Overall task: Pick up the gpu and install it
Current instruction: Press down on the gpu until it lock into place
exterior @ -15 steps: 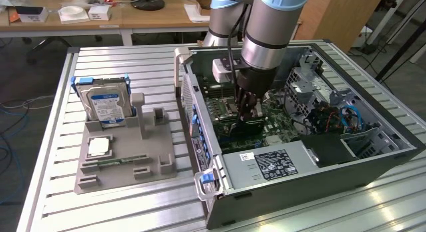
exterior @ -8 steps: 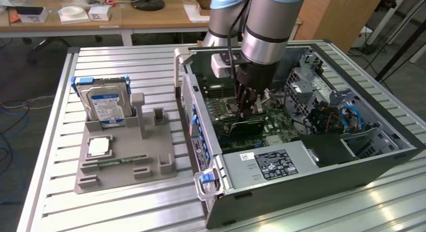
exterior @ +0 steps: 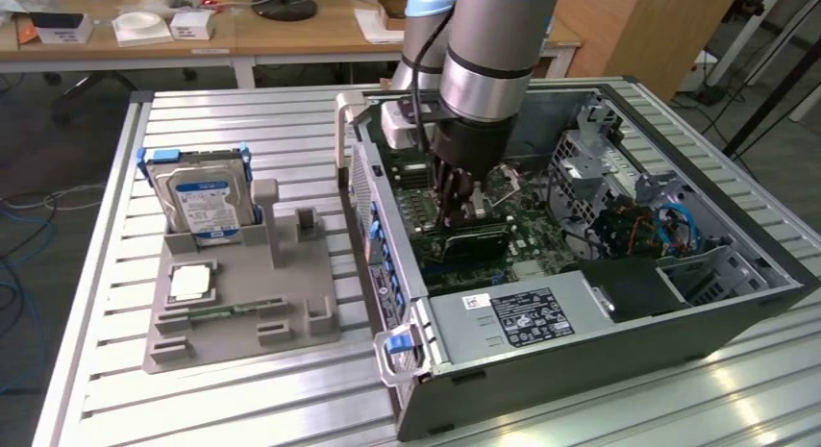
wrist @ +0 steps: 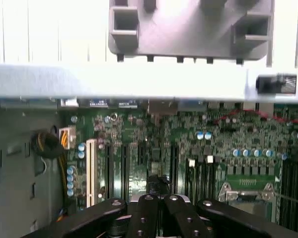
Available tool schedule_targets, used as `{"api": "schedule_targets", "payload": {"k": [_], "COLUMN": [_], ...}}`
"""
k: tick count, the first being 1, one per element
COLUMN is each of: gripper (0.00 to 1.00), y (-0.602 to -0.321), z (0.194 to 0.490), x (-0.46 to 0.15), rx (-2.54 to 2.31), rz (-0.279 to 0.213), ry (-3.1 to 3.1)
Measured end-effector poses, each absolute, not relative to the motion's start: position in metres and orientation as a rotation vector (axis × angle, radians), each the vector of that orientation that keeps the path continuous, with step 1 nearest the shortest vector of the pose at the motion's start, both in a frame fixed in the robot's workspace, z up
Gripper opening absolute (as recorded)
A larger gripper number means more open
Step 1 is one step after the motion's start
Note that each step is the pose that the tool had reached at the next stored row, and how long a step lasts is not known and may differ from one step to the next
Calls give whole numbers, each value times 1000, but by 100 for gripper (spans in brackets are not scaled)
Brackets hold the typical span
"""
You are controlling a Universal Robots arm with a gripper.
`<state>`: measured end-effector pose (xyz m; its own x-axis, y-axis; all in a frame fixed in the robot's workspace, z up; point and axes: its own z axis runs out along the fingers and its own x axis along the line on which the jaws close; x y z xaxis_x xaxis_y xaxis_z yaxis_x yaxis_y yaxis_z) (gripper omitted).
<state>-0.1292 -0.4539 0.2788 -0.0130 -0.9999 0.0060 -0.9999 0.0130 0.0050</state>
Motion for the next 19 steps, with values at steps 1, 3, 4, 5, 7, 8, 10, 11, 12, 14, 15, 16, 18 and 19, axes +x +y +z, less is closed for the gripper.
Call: {"api": "schedule_targets", "payload": {"k": [1, 3, 4, 5, 7, 8, 10, 11, 12, 14, 15, 16, 18, 19], "gripper": [11, 11, 11, 11, 11, 11, 11, 11, 11, 11, 11, 11, 11, 11], "y": [-454, -454, -454, -454, -454, -454, -454, -454, -454, -454, -454, -454, -454, -454], "z": [279, 279, 280, 282, 286, 287, 290, 291, 293, 296, 296, 296, 296, 296], "x": [-132, -136, -137, -137, -138, -138, -139, -140, -140, -141, -142, -143, -146, -148], "rx": [2202, 2201, 2201, 2200, 2196, 2194, 2188, 2186, 2183, 2178, 2177, 2176, 2176, 2176], "rz": [1, 1, 1, -2, -11, -16, -27, -33, -38, -49, -52, -54, -54, -54], "ry": [-2230, -2230, -2230, -2229, -2225, -2222, -2217, -2215, -2212, -2207, -2205, -2204, -2204, -2204]}}
